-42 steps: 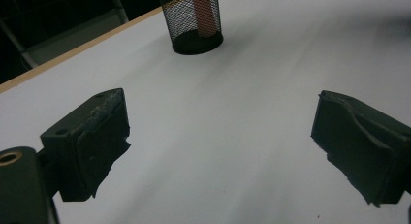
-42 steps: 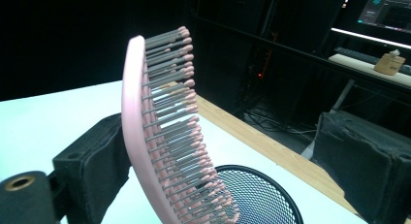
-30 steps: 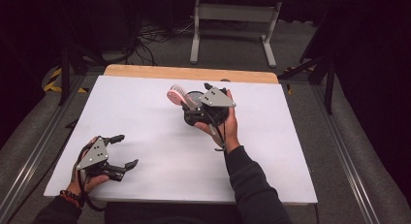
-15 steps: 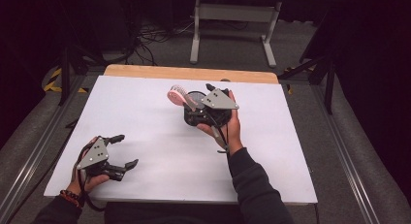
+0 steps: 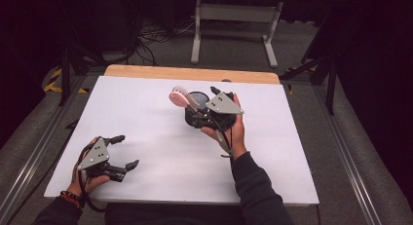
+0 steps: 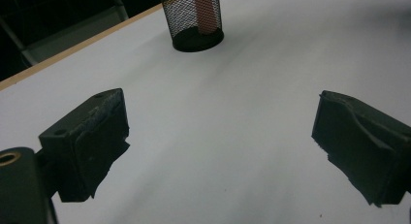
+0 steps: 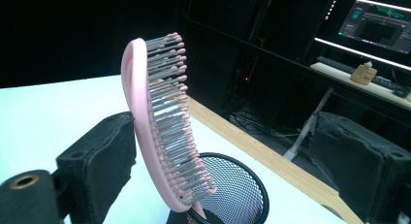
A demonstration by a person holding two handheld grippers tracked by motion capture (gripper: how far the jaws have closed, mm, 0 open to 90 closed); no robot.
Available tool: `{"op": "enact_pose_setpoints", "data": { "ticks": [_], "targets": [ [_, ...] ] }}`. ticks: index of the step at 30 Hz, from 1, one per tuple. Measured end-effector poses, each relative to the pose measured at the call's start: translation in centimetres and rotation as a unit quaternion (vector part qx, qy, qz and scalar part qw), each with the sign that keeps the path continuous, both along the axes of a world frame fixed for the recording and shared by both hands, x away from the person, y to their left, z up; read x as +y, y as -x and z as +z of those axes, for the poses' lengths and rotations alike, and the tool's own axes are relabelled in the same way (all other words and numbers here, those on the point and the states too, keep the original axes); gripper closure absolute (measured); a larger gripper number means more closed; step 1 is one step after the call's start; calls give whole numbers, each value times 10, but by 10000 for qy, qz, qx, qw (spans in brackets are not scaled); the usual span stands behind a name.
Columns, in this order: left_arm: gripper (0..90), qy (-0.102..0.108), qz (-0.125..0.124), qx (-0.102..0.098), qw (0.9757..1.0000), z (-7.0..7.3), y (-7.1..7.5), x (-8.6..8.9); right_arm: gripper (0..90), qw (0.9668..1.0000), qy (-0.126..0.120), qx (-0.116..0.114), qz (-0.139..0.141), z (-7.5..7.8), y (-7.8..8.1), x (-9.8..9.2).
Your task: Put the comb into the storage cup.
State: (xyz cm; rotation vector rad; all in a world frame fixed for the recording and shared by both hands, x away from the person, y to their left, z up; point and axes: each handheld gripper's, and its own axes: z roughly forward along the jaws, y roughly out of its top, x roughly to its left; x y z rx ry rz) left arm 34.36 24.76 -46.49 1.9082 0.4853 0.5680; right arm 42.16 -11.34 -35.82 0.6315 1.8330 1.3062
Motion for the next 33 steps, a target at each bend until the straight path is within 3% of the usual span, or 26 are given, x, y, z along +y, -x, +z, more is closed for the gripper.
{"op": "enact_pose_setpoints", "data": {
  "ticks": [22, 33],
  "targets": [
    [70, 2, 24, -27, 10000, 1, 0, 1, 103, 9999, -4, -59, -87, -3, 9, -16],
    [70, -14, 18, -27, 10000, 0, 1, 0, 105, 9997, 189, -85, -105, -4, 15, -24]
  ]
}}
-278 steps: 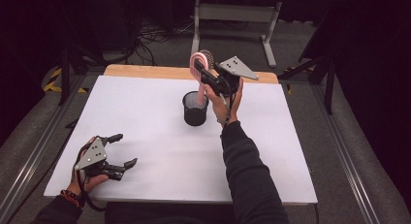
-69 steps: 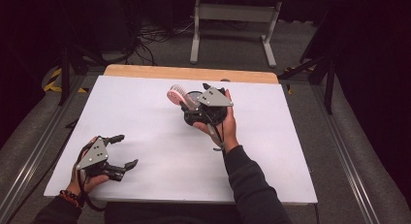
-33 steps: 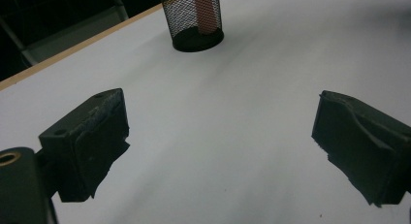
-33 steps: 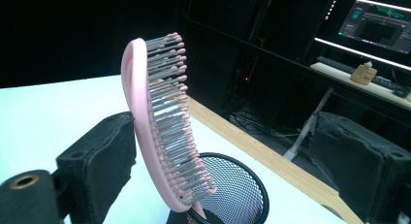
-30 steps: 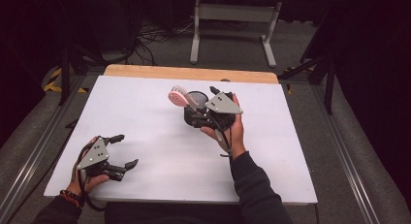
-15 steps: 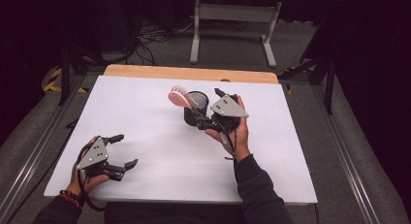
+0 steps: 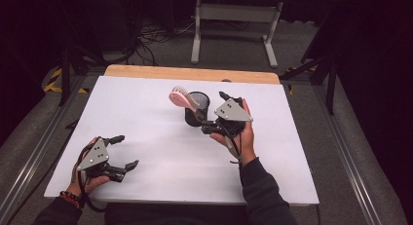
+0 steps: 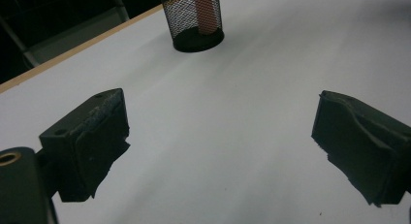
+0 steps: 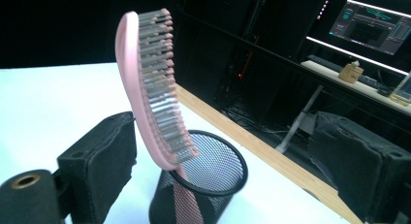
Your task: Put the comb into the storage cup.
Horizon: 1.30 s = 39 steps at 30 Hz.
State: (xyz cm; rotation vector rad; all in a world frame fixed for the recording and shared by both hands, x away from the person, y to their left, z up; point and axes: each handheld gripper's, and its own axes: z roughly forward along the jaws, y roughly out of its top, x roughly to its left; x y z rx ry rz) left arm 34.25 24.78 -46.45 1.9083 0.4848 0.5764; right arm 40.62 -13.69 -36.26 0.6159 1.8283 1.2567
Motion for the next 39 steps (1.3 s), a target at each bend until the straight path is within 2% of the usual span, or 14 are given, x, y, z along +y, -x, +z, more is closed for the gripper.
{"op": "enact_pose_setpoints", "data": {
  "ticks": [4, 19, 39],
  "targets": [
    [70, -1, -8, -18, 10000, 0, 0, -1, 106, 10000, -63, 19, -22, 1, 2, -6],
    [70, 6, -13, -25, 10000, 0, 1, 0, 104, 9999, 135, -61, 42, 0, 14, -15],
    [70, -12, -29, -34, 10000, 1, 1, -1, 100, 9995, 255, -180, 64, -4, 30, -27]
  ]
}}
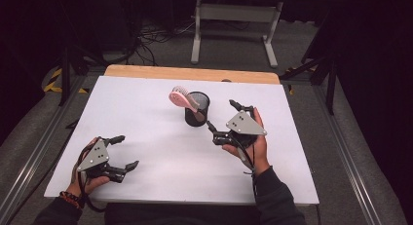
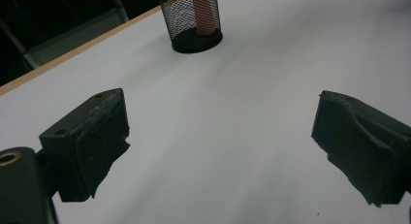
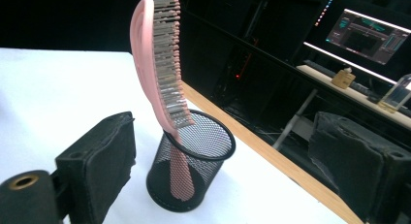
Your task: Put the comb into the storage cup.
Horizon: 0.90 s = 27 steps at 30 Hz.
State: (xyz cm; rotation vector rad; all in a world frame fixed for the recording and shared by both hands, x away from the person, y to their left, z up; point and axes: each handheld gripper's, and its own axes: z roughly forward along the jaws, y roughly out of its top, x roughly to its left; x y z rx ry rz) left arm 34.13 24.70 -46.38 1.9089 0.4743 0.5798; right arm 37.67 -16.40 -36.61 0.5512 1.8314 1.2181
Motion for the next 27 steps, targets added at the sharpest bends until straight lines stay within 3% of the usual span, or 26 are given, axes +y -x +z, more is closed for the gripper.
{"op": "enact_pose_setpoints", "data": {
  "ticks": [27],
  "targets": [
    [70, -22, 0, -34, 10000, 1, 1, -1, 96, 10000, 70, 7, 29, -17, 21, -28]
  ]
}}
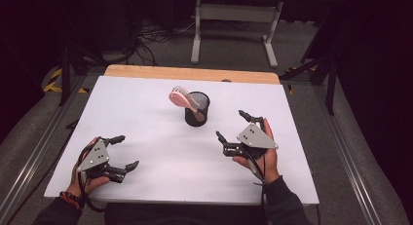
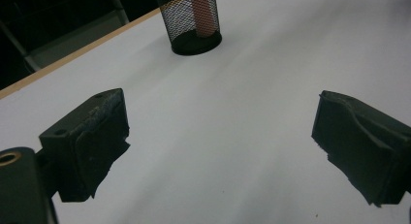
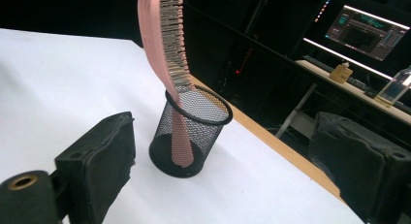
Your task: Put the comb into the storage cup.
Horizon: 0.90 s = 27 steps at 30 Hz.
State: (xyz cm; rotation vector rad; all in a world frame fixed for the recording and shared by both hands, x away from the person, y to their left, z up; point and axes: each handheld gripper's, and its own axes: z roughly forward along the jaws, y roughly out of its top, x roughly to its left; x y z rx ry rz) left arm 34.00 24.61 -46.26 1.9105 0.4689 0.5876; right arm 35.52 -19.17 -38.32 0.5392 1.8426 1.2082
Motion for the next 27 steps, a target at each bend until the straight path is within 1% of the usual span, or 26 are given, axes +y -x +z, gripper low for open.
{"op": "enact_pose_setpoints", "data": {
  "ticks": [4, 7, 10, 12, 16, 18, 21, 25, 27],
  "targets": [
    [69, 2, 1, -5, 10000, 0, 0, 0, 93, 10000, -42, 54, 23, -2, 2, -6],
    [69, 0, 1, -1, 10000, 0, 0, 0, 93, 10000, -47, 44, -5, -3, 4, -9],
    [68, 15, -6, -3, 10000, 0, 0, 1, 98, 10000, 9, 85, -43, -7, 6, -14],
    [68, 37, -10, -1, 10000, 0, 0, 1, 98, 9999, -13, 102, -50, -8, 7, -16],
    [68, 19, -23, 0, 10000, 0, 0, 1, 79, 9999, -18, 121, -105, -11, 10, -22],
    [67, -10, -42, 2, 10000, 0, 0, 0, 69, 9998, 27, 168, -109, -13, 11, -24],
    [67, 6, -38, -5, 10000, 0, 0, 1, 68, 9997, 129, 177, -134, -17, 13, -26],
    [67, -18, -33, 1, 10000, 0, 0, 0, 68, 9995, 154, 135, -220, -23, 16, -30],
    [67, -11, -26, -12, 10000, 0, 0, 0, 68, 9994, 125, 157, -272, -26, 18, -33]
  ]
}}
